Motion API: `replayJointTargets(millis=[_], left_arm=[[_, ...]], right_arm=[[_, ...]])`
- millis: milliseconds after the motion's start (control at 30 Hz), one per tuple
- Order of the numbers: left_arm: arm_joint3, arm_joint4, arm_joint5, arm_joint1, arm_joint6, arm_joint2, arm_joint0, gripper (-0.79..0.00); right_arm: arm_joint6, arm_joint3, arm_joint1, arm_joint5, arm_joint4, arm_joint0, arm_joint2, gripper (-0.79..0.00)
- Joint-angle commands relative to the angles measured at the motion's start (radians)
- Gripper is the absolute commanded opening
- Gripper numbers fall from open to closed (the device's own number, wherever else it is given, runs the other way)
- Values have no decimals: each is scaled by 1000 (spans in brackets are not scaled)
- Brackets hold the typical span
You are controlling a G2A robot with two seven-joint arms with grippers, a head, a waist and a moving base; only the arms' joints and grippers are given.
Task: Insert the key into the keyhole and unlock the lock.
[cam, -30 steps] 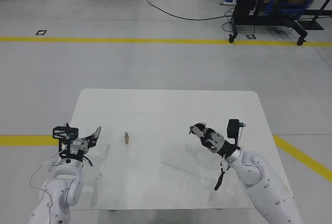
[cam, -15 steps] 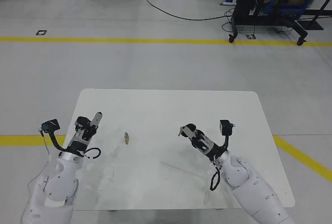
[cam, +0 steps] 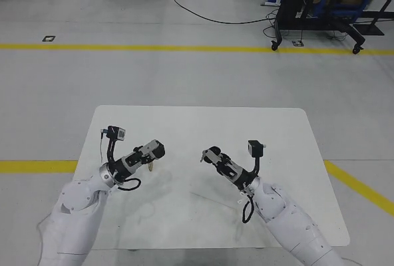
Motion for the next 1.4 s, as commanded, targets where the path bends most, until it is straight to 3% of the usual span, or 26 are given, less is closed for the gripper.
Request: replayJointTargets(millis=[0, 67, 167, 233, 333, 900, 1067, 1200, 1267, 1367], left_arm=[[14, 34, -39, 1, -39, 20, -12, -256], [8, 25, -83, 2, -90, 40, -16, -197], [-4, 59, -140, 8, -136, 47, -19, -385], [-15, 107, -162, 9, -126, 54, -16, -413], [-29, 146, -174, 10, -103, 70, -12, -570], [-76, 328, -218, 24, -7, 107, 15, -557], [-126, 508, -253, 28, 94, 89, 40, -554], [-175, 666, -281, 29, 195, 84, 74, -502], [-178, 650, -278, 29, 215, 100, 88, -486], [-153, 539, -237, 29, 204, 124, 88, -523]], right_arm=[[14, -4, -2, 1, -5, 4, -6, -785], [25, -9, -4, 9, -17, 10, -12, -785], [36, -21, -9, 11, -16, 15, -28, -785], [40, -21, -13, 11, -3, 20, -37, -785], [45, -13, -18, 12, 6, 31, -46, -785], [38, -11, -33, 33, -11, 31, -48, -785], [36, -6, -36, 32, -6, 29, -47, -785], [39, -3, -37, 27, -2, 26, -43, -785], [41, -3, -38, 26, 1, 25, -42, -785], [43, -3, -39, 22, -1, 22, -40, -785]])
